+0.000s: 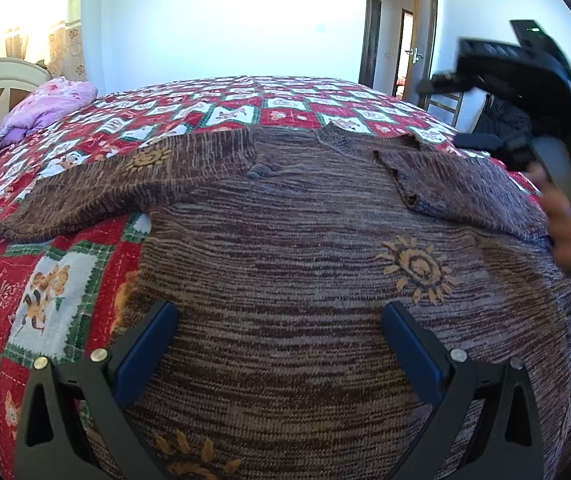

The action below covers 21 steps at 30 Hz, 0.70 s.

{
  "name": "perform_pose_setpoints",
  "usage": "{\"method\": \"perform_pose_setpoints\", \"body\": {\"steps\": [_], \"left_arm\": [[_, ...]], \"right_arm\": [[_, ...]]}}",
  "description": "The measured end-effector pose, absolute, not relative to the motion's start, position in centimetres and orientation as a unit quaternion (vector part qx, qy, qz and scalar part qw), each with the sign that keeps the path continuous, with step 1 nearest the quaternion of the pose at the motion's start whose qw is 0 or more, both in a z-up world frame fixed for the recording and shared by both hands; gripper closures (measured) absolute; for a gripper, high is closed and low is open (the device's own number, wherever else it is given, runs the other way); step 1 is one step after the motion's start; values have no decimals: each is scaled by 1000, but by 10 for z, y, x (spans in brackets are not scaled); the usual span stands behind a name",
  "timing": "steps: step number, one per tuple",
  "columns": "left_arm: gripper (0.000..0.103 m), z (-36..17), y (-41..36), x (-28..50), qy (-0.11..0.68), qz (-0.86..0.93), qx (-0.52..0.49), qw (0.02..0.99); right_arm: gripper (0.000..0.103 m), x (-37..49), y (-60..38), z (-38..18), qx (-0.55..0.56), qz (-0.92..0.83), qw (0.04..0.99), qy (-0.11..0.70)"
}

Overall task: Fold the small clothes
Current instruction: 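Fold the held sleeve across the sweater body with the right gripper, then release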

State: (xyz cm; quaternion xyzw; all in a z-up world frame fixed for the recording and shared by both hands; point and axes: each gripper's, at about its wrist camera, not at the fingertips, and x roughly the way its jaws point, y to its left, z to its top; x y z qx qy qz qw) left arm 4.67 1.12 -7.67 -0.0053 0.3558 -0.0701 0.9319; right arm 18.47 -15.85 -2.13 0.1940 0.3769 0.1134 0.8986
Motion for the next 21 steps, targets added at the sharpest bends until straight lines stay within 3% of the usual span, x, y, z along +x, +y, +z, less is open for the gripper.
{"method": "perform_pose_setpoints", "body": {"steps": [4, 7, 8, 9, 10, 16, 21], "left_arm": [[0, -77, 11, 46, 356, -70, -6, 932], [0, -77, 11, 46, 356, -70, -5, 932], [0, -77, 11, 46, 356, -70, -5, 932], [0, -77, 11, 46, 356, -71, -6, 932], [0, -77, 11, 46, 356, -71, -5, 932], [0, -77, 11, 46, 356, -70, -5, 932], [0, -77, 11, 46, 355, -71, -7, 932]], "right_arm": [[27, 147, -130, -27, 68, 123, 911, 387], [36, 132, -113, -42, -6, 131, 905, 406], [50, 131, -109, -49, -22, 128, 901, 414], [77, 134, -105, -59, -30, 122, 894, 431], [85, 135, -106, -65, -29, 119, 888, 443], [86, 133, -108, -74, -13, 87, 896, 435], [77, 116, -97, -69, -50, 93, 896, 431]]}}
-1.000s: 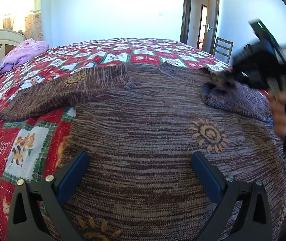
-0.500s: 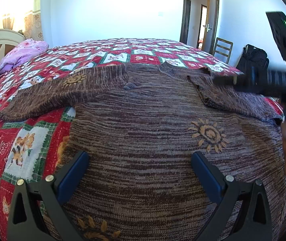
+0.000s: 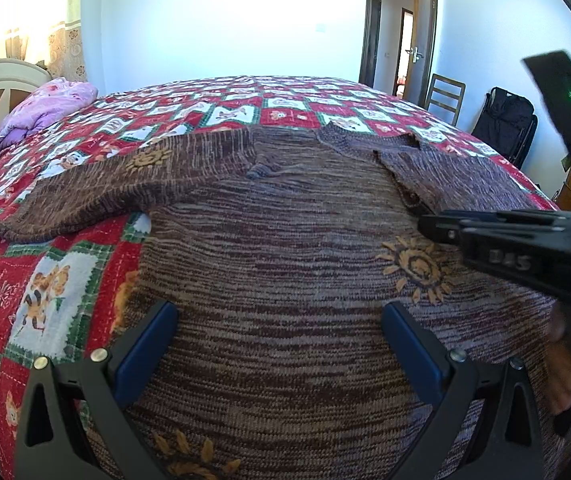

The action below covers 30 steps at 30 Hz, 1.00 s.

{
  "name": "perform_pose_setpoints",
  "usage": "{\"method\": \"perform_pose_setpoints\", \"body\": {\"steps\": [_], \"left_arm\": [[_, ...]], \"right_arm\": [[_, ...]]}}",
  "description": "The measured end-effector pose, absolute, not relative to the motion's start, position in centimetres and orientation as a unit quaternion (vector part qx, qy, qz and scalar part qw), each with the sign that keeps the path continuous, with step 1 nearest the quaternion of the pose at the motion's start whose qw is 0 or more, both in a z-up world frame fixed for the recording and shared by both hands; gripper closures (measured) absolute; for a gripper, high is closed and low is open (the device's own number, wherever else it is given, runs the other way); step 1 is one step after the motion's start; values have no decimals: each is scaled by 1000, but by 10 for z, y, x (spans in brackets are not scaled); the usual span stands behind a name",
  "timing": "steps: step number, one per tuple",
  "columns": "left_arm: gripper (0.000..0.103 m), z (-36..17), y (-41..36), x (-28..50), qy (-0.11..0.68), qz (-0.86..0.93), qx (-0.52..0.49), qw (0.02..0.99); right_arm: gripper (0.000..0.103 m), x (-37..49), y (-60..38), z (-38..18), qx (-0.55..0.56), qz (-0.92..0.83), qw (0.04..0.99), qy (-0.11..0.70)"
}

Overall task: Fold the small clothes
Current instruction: 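Fold the held sleeve across the sweater body with the right gripper, then release, then grasp the other sleeve cuff with the left gripper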

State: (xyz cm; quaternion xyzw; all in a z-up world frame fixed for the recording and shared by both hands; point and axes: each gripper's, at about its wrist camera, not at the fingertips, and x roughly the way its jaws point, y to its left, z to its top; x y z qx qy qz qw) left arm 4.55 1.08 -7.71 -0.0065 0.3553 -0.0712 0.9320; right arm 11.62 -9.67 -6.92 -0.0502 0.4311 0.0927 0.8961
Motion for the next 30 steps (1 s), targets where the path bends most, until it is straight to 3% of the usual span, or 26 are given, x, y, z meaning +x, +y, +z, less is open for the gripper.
{"method": "perform_pose_setpoints", "body": {"steps": [7, 12, 16, 24, 30], "left_arm": [[0, -76, 11, 47, 354, -71, -7, 932], [0, -77, 11, 46, 354, -71, -7, 932], [0, -77, 12, 46, 355, -70, -6, 932], [0, -71, 21, 46, 378, -80, -7, 922], [0, -31, 108, 40, 336, 2, -68, 940]], "right_arm": [[77, 93, -168, -19, 38, -1, 931, 362], [77, 80, -235, -58, 69, -135, 895, 420], [76, 63, -236, -64, 43, -114, 922, 367], [74, 61, -228, -65, 23, -125, 928, 351], [71, 56, -232, -68, 42, -112, 931, 344]]}}
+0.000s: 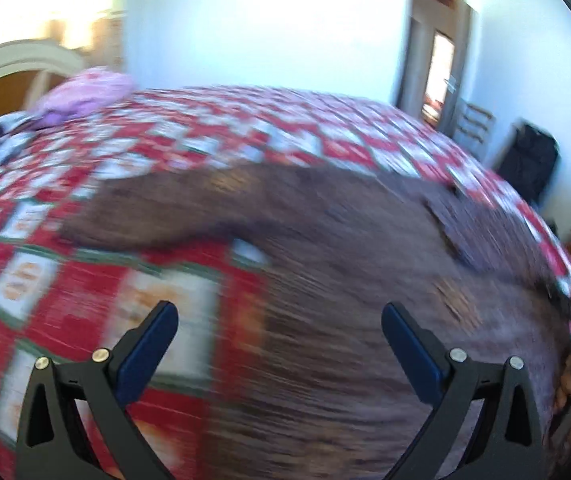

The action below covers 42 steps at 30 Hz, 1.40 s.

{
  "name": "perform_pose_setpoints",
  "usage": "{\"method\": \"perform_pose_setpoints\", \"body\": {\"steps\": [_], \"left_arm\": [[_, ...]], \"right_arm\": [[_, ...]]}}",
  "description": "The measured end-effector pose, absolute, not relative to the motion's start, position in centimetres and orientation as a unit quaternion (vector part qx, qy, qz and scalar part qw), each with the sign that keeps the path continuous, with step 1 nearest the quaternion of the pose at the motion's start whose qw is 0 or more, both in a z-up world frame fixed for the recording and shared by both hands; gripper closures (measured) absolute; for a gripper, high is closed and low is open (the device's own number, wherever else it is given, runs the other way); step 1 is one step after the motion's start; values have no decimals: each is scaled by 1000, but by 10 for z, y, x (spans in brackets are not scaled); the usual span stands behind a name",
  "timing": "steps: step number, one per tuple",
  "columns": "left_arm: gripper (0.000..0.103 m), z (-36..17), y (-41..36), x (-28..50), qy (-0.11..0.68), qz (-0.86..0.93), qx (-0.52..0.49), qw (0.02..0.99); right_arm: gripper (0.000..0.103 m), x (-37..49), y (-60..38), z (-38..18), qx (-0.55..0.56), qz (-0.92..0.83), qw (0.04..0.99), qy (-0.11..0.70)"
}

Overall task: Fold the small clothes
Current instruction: 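Grasp the other sleeve cuff with the left gripper, then fold the held sleeve across the sweater body with the left gripper, then release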

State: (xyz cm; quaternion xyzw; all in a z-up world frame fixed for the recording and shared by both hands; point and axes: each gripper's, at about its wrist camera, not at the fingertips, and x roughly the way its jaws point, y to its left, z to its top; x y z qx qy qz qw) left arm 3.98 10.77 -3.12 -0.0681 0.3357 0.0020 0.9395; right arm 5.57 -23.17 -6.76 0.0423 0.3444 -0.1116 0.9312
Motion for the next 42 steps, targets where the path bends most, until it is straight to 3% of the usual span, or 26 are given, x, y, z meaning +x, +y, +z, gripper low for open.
{"method": "perform_pose_setpoints", "body": {"steps": [4, 8, 13, 17, 22, 25, 26, 35, 42], "left_arm": [[0, -25, 184, 59, 334, 64, -151, 928], [14, -33, 252, 84, 341, 108, -241, 902], [26, -54, 284, 106, 347, 106, -327, 872], [47, -80, 293, 122, 364, 98, -382, 844], [52, -85, 289, 125, 349, 101, -382, 850], [72, -86, 292, 124, 349, 124, -382, 847], [83, -88, 294, 123, 347, 130, -384, 845], [90, -90, 299, 117, 336, 128, -389, 848], [93, -50, 263, 135, 332, 114, -301, 887]], "right_arm": [[71, 56, -228, -68, 32, -116, 931, 343], [70, 56, -230, -67, 36, -114, 932, 342], [70, 56, -229, -67, 35, -115, 932, 343], [70, 56, -229, -67, 34, -115, 932, 342], [70, 56, -229, -68, 34, -114, 932, 342], [70, 56, -229, -68, 34, -115, 932, 342], [70, 56, -230, -68, 35, -114, 932, 341], [69, 56, -229, -67, 37, -112, 933, 340], [69, 56, -229, -67, 37, -112, 933, 339]]}}
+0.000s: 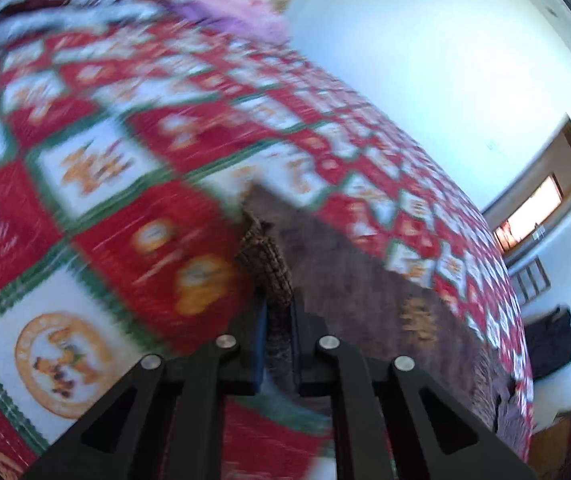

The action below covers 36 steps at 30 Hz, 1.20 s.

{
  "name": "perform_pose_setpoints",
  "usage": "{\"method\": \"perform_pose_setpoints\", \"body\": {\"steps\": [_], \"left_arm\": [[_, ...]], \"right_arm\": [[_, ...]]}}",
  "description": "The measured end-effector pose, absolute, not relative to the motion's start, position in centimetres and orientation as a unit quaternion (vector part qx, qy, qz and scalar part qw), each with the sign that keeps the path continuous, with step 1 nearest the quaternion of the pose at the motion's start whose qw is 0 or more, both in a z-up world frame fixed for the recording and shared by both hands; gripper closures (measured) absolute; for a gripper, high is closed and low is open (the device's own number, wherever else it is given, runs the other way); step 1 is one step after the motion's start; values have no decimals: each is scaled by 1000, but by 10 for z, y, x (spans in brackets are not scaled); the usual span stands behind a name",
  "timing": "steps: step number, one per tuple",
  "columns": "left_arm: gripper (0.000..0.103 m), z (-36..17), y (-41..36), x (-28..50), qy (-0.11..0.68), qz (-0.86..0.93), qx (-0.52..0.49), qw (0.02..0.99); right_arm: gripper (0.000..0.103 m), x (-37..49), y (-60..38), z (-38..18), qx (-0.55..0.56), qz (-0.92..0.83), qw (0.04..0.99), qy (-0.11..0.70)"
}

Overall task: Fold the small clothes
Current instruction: 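Fold the held sleeve across the sweater body with the left gripper, then release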

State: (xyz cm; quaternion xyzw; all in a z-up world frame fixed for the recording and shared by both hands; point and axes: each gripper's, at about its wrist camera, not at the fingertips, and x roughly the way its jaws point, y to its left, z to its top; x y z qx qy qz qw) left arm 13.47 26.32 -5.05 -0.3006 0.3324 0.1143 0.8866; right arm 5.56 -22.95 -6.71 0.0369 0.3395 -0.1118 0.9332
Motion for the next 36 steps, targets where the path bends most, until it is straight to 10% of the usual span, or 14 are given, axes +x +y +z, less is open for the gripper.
{"method": "perform_pose_setpoints", "body": {"steps": [9, 21, 23, 27, 36], "left_arm": [[93, 15, 89, 146, 283, -53, -91, 953], [92, -46, -36, 133, 369, -138, 21, 919], [83, -46, -30, 126, 381, -148, 22, 912], [16, -42, -7, 108, 400, -145, -6, 905], [16, -69, 70, 75, 379, -68, -69, 921]], "right_arm": [[69, 55, -230, -67, 38, -111, 934, 338], [68, 55, -230, -67, 39, -110, 934, 337], [68, 55, -229, -67, 37, -111, 934, 338], [68, 56, -228, -66, 33, -113, 933, 339], [67, 69, -218, -63, 1, -131, 920, 370]]}}
